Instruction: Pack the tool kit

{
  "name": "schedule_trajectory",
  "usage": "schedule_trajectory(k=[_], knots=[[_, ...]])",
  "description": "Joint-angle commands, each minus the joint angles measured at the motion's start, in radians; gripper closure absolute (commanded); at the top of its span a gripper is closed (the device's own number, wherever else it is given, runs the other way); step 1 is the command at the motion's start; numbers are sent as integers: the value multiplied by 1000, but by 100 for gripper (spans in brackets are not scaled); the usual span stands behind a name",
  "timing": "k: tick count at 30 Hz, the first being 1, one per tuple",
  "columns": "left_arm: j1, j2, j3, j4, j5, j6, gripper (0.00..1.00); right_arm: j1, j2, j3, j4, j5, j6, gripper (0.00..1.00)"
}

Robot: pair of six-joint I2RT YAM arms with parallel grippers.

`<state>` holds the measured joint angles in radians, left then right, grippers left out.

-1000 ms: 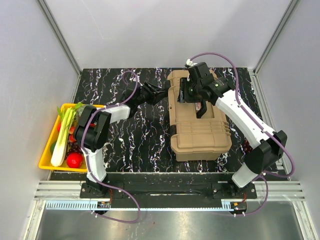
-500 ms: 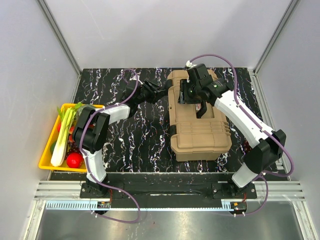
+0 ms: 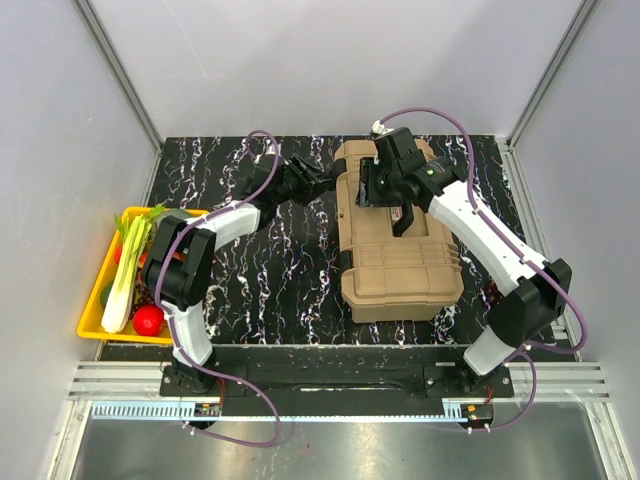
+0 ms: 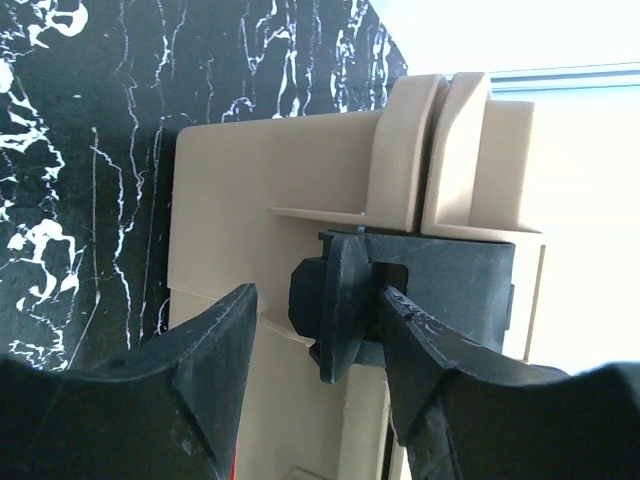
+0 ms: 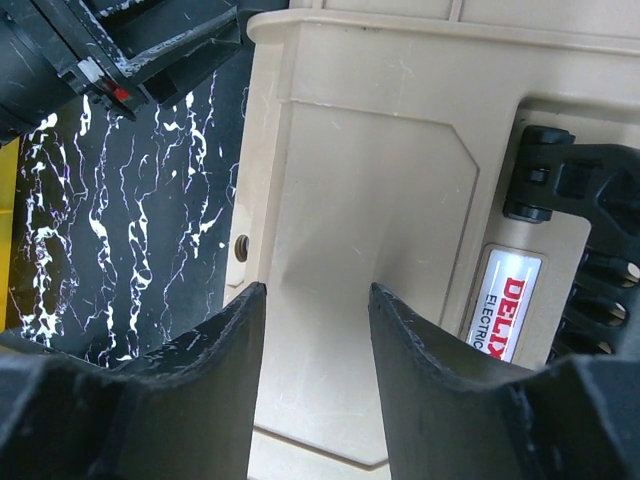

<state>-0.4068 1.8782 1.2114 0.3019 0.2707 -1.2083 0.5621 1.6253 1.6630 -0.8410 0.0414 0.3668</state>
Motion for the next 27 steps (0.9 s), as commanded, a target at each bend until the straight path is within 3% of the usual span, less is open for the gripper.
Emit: schedule_trajectory(k=[1,7,10,16,22,27], knots=[[-40,-50,79,-104,-14,87,41,4,24,15,-9,20,8,48],[-49,-10,117,-193,-25,147,31,2,28,17,-9,15,6,47],[-52,-4,128,-236,-42,159,30,2,27,15,-7,17,7,47],[-50,9,131,-325,-94,176,40,2,27,12,-9,20,8,47],[-52,27,140,-354,-96,179,41,2,28,7,-7,20,11,47],[-50,27,152,-438,-149,182,50,2,24,6,-7,20,15,47]])
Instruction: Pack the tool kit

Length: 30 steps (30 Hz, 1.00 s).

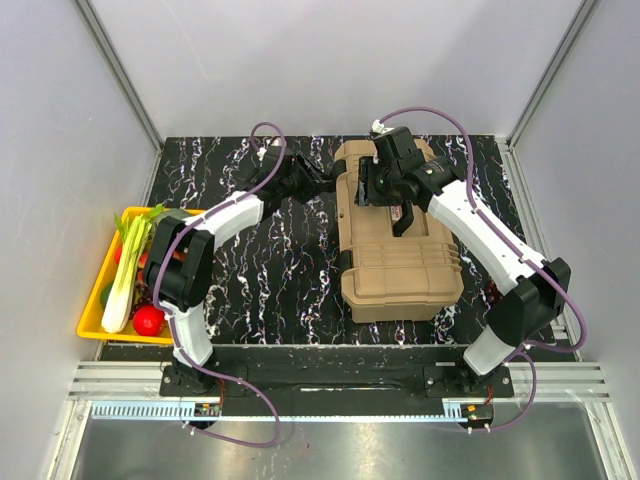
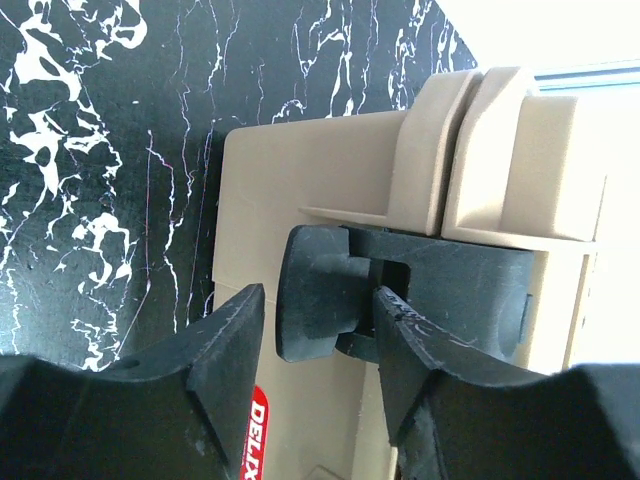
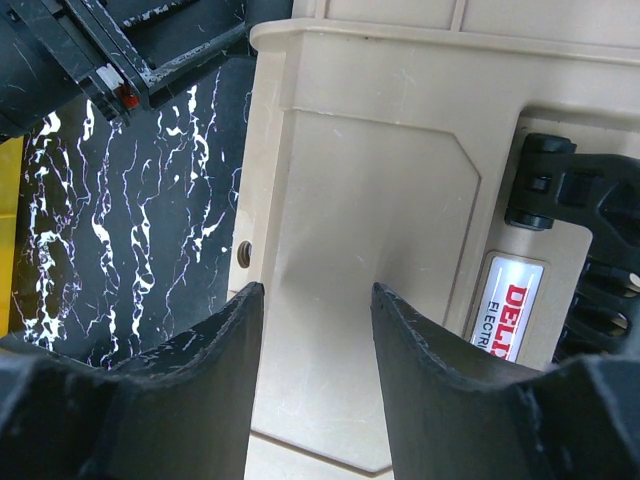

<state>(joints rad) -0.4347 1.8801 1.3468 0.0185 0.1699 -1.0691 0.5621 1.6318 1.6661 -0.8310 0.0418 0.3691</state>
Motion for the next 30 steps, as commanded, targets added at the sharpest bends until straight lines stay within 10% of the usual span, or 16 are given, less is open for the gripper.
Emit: schedule_trajectory(k=[1,20,30], knots=[[-22,22,17,-173,-65,47,52,2,17,1,-19,20,13,47],[-38,117,193,-408,-147,268,53,2,-29,319,-123,101,-58,43],[-53,160,272,-500,-205,302,64,-20,-56,209,-210,682,-81,41]])
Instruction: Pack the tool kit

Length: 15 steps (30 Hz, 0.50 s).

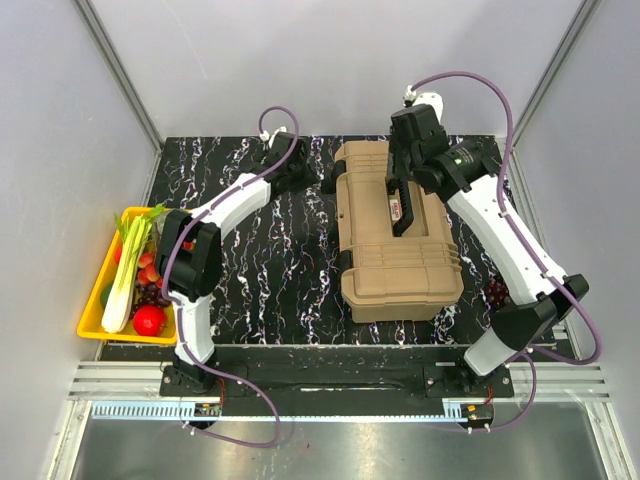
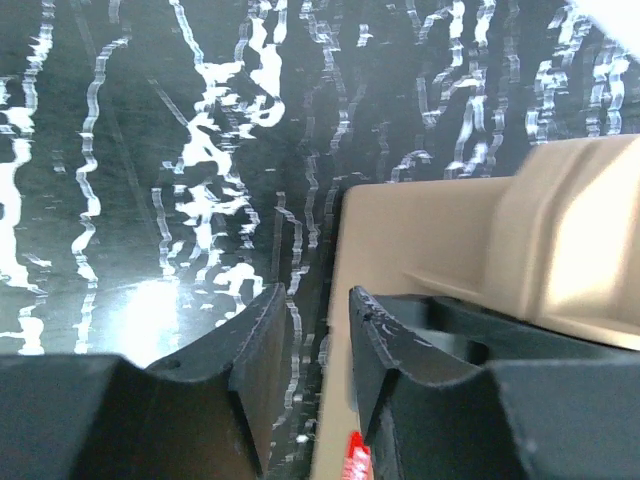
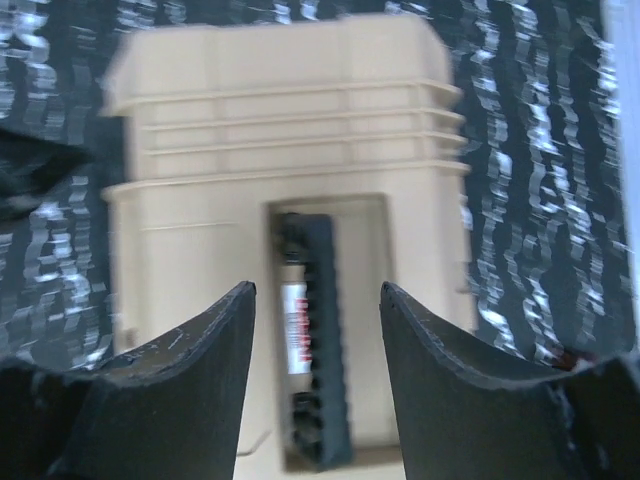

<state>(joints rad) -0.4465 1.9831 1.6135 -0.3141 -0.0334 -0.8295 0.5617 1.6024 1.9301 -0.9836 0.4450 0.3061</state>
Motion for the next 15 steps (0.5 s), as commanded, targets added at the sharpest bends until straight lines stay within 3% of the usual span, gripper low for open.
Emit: schedule_trajectory(k=[1,15], knots=[[-43,60,5,-172,-2,69,65,-43,-36,-75,-59,265,-1,41],[-55,85,54,-175,15,121,64,-210,-98,-256,-32,-77,47,33]])
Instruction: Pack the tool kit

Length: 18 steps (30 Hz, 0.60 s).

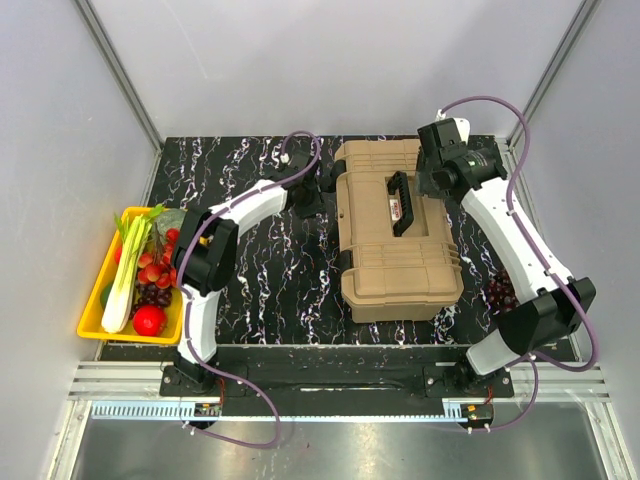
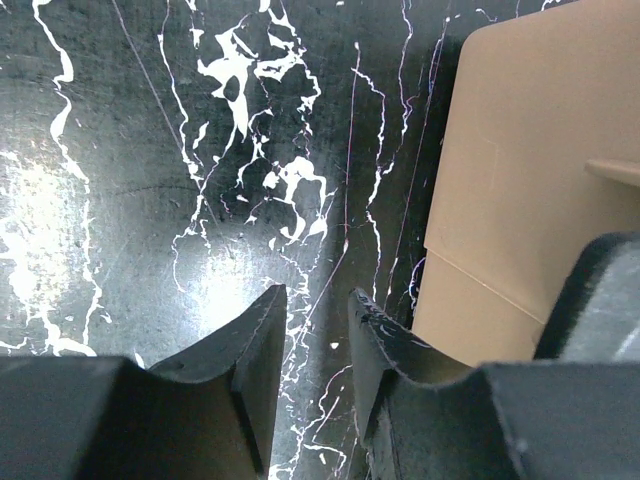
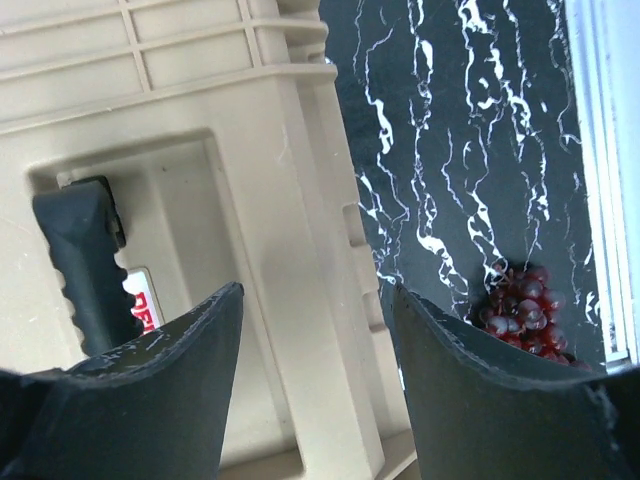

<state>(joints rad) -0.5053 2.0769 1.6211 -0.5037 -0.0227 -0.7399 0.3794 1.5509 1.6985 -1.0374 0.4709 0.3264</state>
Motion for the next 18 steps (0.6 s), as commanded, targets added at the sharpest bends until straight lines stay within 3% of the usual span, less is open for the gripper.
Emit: schedule_trajectory(k=[1,11,18], knots=[[4,-8,46,13,-2,36,64,-34,-49,-31,20,-118,26,33],[45,-26,92,-61,-91,108,64,-50,-45,-62,-4,-158,7,33],[54,41,279,-148,-83,185,62,-51,-14,-77,-33,-189,2,34]])
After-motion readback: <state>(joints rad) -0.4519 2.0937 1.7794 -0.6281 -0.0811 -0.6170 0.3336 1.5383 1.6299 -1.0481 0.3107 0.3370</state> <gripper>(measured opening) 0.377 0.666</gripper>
